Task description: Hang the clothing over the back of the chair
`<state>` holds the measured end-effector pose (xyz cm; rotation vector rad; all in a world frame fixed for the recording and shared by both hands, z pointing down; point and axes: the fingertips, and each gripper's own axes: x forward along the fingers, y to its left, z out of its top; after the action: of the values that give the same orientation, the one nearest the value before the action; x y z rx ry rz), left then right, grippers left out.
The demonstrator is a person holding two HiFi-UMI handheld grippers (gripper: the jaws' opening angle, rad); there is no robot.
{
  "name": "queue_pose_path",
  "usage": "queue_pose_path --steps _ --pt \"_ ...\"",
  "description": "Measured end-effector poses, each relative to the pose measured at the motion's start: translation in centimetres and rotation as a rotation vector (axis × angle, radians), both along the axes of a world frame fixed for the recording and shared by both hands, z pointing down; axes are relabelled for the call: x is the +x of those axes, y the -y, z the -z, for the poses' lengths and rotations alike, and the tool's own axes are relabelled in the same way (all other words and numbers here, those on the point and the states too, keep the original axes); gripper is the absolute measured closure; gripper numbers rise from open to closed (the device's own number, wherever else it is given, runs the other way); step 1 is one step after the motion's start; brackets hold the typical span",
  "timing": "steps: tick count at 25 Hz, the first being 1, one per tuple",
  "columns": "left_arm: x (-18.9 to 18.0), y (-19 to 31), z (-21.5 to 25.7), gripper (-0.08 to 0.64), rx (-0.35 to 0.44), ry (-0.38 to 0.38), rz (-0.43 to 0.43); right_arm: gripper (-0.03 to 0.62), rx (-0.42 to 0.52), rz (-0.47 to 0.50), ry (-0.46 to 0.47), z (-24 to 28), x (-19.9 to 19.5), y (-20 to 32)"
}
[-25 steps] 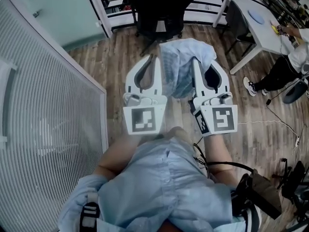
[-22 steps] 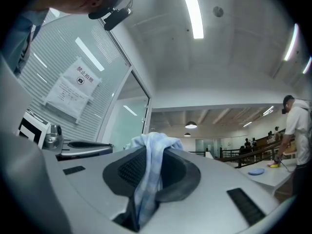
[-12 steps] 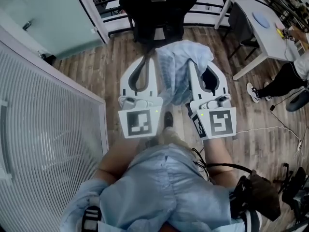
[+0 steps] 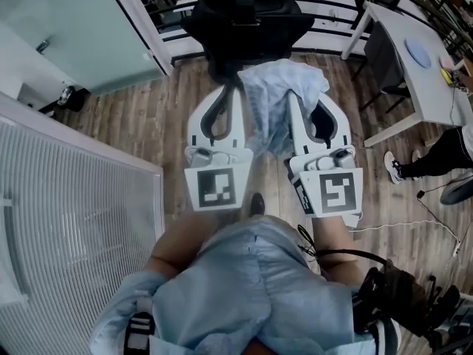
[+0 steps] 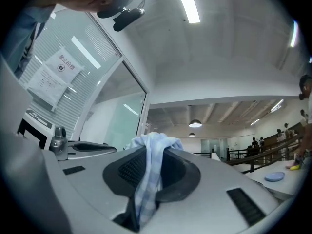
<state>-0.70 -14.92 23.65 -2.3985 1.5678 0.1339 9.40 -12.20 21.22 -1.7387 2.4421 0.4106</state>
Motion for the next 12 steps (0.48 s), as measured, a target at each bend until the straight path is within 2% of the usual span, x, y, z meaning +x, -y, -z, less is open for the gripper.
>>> queue_pose_path --steps 6,12 --pt "1.2 6.3 2.1 0.532 0.009 -0.011 0.023 0.525 0.014 0.027 -0.006 2.2 1.3 7.2" --pt "1.4 10.9 2.3 0.532 0.027 -0.02 0.055 0.525 0.018 0.054 -0.014 2.0 1.6 12.0"
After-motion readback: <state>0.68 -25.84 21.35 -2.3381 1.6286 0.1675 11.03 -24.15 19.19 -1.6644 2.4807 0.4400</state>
